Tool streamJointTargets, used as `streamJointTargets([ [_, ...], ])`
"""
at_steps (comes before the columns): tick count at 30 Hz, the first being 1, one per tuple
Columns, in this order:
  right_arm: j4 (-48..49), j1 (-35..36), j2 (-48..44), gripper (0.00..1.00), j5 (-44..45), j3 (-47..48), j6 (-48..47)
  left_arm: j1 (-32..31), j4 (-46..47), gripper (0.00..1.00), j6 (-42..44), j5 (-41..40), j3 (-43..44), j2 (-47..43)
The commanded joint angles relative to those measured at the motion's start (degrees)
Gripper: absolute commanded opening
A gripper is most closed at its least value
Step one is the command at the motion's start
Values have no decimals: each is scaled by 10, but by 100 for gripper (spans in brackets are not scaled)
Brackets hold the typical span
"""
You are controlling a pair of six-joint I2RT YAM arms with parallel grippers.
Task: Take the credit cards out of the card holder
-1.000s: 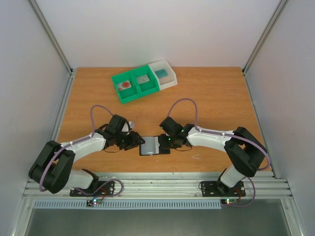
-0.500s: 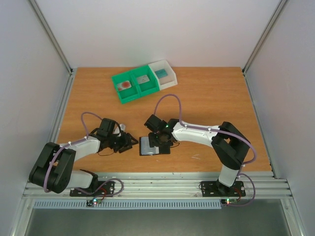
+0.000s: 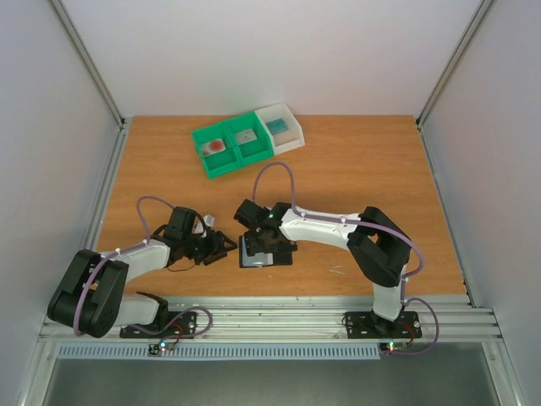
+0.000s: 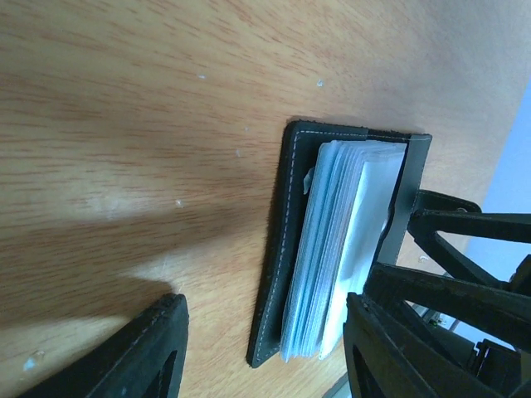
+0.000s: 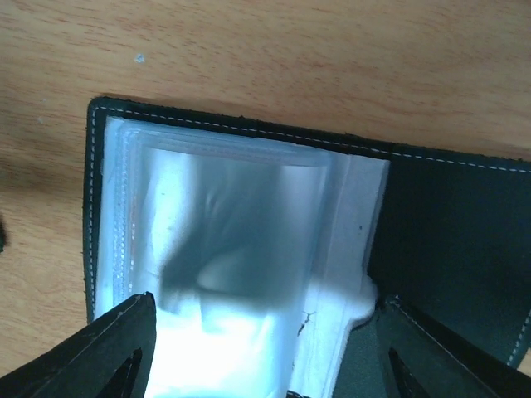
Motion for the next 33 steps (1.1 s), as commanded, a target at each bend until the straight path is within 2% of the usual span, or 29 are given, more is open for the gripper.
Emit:
streamJointTargets([
  [1, -29, 13, 21, 74, 21, 34, 5, 3, 18, 53, -3, 5, -21, -2],
  [18, -44, 16, 80, 76, 31, 61, 20, 3, 50, 53, -12, 28, -30, -18],
  [24, -48, 16, 82, 72, 47, 63, 18, 3, 49, 53, -18, 28, -34, -29],
  [33, -22, 10, 74, 60, 37, 35, 25, 2, 45, 53, -18, 30, -25, -25],
])
